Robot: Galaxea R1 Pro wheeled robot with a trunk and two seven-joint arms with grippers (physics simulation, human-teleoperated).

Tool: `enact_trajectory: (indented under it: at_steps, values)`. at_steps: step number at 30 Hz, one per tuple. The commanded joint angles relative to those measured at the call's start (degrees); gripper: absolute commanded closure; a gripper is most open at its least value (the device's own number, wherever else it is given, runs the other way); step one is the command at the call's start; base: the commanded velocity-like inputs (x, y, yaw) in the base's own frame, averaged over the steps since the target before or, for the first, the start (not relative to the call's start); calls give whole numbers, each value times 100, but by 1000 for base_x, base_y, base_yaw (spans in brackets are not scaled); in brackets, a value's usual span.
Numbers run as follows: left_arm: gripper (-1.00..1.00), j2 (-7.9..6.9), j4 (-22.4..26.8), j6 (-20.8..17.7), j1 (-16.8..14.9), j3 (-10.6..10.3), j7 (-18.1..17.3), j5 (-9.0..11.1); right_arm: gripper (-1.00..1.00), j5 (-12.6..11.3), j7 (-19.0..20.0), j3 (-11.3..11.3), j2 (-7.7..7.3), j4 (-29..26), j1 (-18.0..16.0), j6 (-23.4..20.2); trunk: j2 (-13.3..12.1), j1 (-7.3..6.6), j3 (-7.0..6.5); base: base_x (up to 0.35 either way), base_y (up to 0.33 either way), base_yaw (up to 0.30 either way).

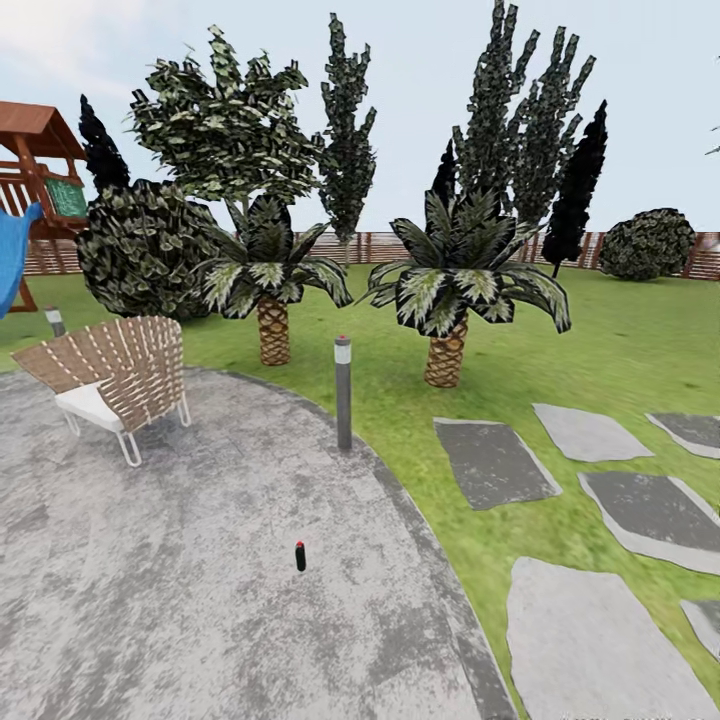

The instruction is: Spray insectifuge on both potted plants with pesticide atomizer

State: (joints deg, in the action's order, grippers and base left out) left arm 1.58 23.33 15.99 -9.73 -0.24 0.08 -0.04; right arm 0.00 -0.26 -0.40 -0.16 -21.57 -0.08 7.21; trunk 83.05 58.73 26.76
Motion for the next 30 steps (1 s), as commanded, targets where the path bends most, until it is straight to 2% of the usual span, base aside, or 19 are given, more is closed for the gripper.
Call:
enact_trajectory:
  at_steps: [1, 18, 30]
  values:
    - [-100, 0, -3, 18, -3, -2, 1, 1, -100, 0, -4, -4, 2, -2, -1, 14, 3, 0, 5, 0, 0, -64]
    - [-100, 0, -3, 18, -3, -2, 1, -1, -100, 11, -7, -2, 7, 1, -1, 18, 3, 0, 5, 0, 0, -51]
    - [-100, -8, -3, 18, -3, 6, 9, 4, -100, 8, -10, 4, 7, 5, -1, 18, 3, 0, 12, 149, -226, 18]
